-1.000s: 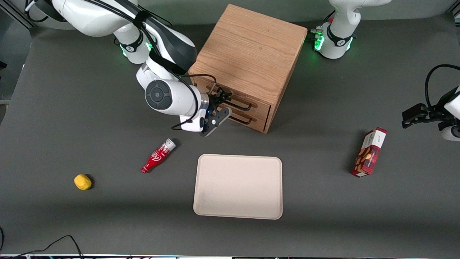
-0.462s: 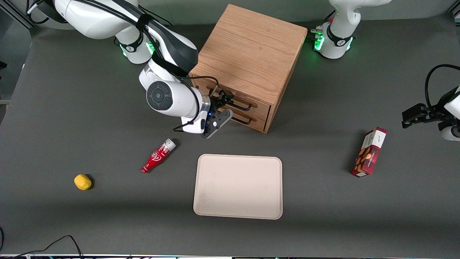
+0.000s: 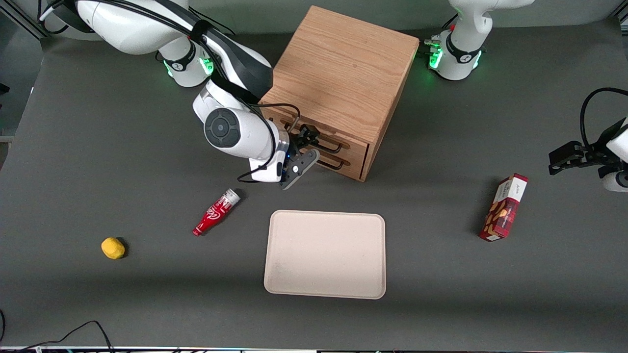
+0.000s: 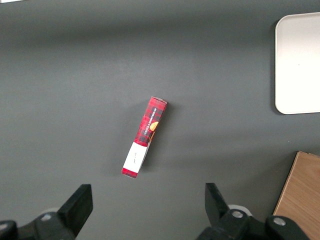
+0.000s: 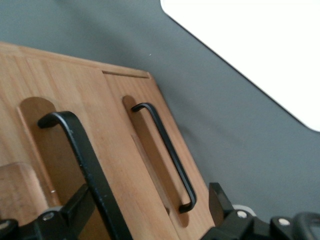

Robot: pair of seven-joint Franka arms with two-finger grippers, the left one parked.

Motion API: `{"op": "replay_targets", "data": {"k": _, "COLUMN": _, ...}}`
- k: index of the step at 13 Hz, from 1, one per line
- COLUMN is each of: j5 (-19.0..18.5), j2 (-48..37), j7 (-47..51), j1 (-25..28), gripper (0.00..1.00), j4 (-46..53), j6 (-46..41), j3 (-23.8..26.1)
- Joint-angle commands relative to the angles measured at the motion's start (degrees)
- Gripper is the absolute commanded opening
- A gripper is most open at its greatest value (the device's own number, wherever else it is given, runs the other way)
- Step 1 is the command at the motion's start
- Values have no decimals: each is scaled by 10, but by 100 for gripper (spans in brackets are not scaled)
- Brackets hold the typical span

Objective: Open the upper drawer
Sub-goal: 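Pull the upper drawer outward by its handle with the right gripper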

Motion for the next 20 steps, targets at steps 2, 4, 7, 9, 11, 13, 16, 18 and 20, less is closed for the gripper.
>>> {"op": "replay_targets", "data": {"k": 2, "j5": -53, "j2": 19, "j7": -26, "j1": -5, "gripper": 100, "j4": -2, "j6": 29, "j3": -3}}
{"op": "replay_targets", "data": {"k": 4, "j5": -57, "j2": 20, "j7": -38, "j1": -9, "gripper": 100, "j4": 2, "j6": 29, "j3": -5}}
{"op": "replay_targets", "data": {"k": 7, "j5": -57, "j2": 20, "j7": -84, "j1": -15, "gripper": 100, "j4": 26, "j6": 21, "j3": -28}}
{"op": "replay_targets", "data": {"k": 9, "j5": -57, "j2": 20, "j7": -108, "j1": -16, "gripper": 100, "j4": 42, "j6": 15, "j3": -42}}
{"op": "replay_targets", "data": {"k": 11, "j5": -57, "j2": 20, "j7": -143, "j1": -16, "gripper": 100, "j4": 58, "j6": 9, "j3": -61}}
{"op": "replay_targets", "data": {"k": 13, "j5": -57, "j2": 20, "j7": -191, "j1": -16, "gripper": 100, "j4": 69, "j6": 9, "j3": -88}}
{"op": "replay_targets", "data": {"k": 16, "j5": -57, "j2": 21, "j7": -244, "j1": -15, "gripper": 100, "j4": 94, "j6": 10, "j3": -117}}
{"op": "replay_targets", "data": {"k": 18, "j5": -62, "j2": 26, "j7": -282, "j1": -15, "gripper": 100, "j4": 102, "j6": 11, "j3": -131}}
{"op": "replay_targets", "data": {"k": 20, "j5": -62, "j2": 34, "j7": -298, "j1": -16, "gripper": 100, "j4": 123, "j6": 11, "j3": -140}}
